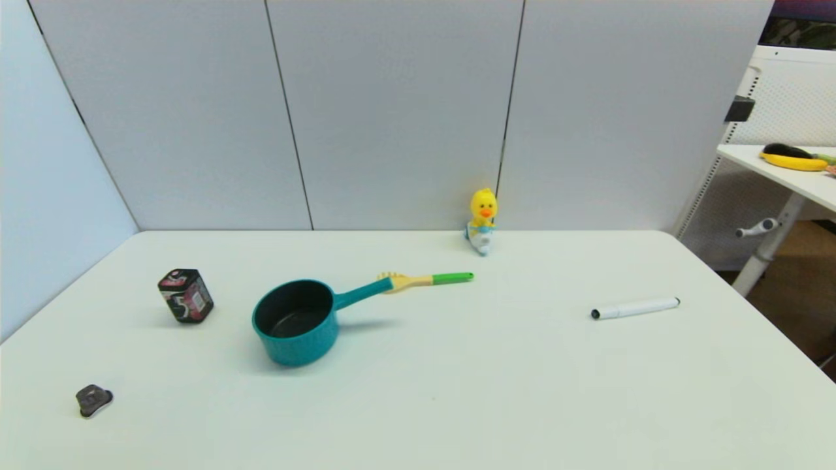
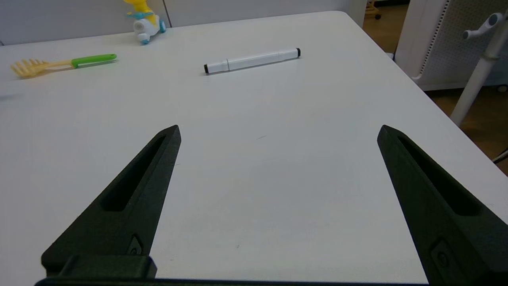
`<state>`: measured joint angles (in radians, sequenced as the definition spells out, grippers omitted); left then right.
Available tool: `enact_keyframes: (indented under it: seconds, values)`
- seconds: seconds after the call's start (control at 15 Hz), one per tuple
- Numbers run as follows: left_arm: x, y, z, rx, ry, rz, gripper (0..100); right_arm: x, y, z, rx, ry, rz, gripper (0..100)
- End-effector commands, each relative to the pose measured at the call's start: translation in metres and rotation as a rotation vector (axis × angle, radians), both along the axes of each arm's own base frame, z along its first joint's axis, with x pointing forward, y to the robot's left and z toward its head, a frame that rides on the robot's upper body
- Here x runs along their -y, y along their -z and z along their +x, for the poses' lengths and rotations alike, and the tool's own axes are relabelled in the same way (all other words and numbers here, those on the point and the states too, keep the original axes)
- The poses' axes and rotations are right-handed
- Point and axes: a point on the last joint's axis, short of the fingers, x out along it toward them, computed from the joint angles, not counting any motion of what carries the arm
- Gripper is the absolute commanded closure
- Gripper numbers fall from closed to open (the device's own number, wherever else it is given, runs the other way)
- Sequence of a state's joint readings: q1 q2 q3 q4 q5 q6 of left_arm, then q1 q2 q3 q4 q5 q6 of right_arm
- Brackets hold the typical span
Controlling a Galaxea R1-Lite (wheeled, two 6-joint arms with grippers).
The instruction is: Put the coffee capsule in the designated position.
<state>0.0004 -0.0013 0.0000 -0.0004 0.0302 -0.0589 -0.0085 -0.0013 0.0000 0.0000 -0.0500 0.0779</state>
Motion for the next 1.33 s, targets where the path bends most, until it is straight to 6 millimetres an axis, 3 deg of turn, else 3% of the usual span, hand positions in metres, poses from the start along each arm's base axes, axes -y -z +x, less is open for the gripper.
enact_keyframes:
  seconds: [0.07, 0.4, 0.67, 0.87, 1.07, 1.33]
  values:
    - [0.000, 0.000, 0.000, 0.005, -0.020, -0.048, 0, 0.000, 0.000, 0.000, -0.003, 0.000, 0.000, 0]
    - [0.000, -0.006, 0.002, -0.071, -0.018, -0.023, 0, 0.000, 0.000, 0.000, -0.001, 0.001, 0.000, 0]
    - [0.000, -0.048, 0.015, -0.237, -0.027, 0.043, 0, 0.000, 0.000, 0.000, -0.003, 0.001, 0.000, 0]
    - [-0.001, -0.083, 0.048, -0.390, -0.037, 0.088, 0, 0.000, 0.000, 0.000, -0.003, 0.001, 0.000, 0]
    - [-0.006, -0.105, 0.086, -0.498, -0.068, 0.116, 0, 0.000, 0.000, 0.000, -0.003, 0.001, 0.000, 0]
    - [-0.014, -0.111, 0.141, -0.630, -0.082, 0.123, 0, 0.000, 0.000, 0.000, -0.003, 0.000, 0.000, 0]
